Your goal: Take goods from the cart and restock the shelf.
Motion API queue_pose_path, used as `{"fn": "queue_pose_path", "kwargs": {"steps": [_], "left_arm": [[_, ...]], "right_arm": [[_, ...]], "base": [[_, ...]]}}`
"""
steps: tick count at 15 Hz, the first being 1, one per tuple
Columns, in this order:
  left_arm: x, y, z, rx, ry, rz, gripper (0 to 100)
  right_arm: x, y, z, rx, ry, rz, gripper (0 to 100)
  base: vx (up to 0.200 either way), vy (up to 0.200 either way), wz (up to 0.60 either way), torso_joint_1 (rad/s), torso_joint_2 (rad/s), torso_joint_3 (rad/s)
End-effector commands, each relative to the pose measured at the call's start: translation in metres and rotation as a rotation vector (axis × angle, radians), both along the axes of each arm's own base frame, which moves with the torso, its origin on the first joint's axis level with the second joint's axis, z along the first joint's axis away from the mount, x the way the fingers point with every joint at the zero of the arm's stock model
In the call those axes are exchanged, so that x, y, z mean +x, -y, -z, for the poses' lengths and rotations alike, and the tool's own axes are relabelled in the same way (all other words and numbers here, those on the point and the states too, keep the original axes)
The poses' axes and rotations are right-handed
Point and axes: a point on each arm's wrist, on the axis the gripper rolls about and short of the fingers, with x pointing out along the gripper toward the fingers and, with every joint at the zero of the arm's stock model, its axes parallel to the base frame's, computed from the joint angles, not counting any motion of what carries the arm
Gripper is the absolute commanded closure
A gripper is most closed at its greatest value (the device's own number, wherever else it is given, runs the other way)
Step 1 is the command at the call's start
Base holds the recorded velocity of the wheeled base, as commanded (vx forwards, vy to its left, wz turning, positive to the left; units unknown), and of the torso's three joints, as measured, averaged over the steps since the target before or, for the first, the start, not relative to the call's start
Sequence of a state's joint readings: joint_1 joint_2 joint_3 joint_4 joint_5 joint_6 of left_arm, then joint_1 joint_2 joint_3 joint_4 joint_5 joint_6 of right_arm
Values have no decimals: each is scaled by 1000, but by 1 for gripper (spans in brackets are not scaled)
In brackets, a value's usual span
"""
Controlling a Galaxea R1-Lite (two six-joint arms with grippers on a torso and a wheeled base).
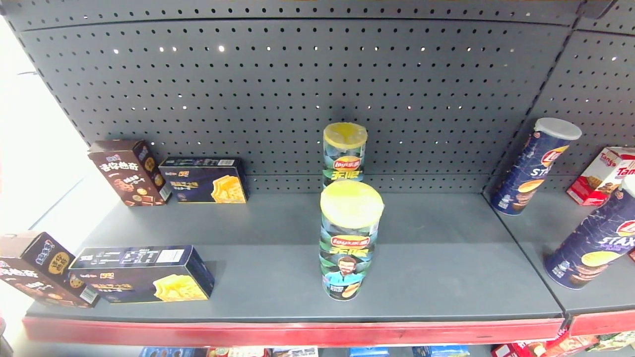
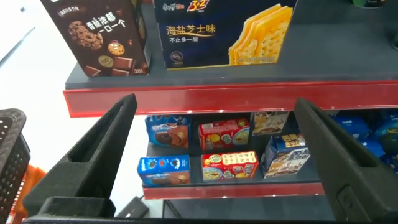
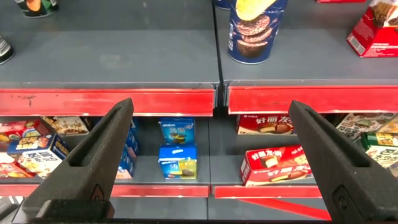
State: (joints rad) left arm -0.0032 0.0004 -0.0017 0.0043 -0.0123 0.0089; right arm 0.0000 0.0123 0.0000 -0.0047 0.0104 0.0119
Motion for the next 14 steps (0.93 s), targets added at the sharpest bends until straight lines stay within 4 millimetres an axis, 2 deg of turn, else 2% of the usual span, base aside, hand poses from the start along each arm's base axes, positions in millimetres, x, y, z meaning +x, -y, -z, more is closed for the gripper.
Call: {"fn": "queue_pose_path", "kwargs": {"steps": [1,14], "left_arm": [[0,0,0,-1,0,0,0],[0,0,0,2,0,1,0]], "right_arm": [[0,0,0,0,-2,0,0],[0,0,0,2,-2,0,0]], "base": [[-200,0,0,7,-7,2],[0,0,0,0,0,0]]}}
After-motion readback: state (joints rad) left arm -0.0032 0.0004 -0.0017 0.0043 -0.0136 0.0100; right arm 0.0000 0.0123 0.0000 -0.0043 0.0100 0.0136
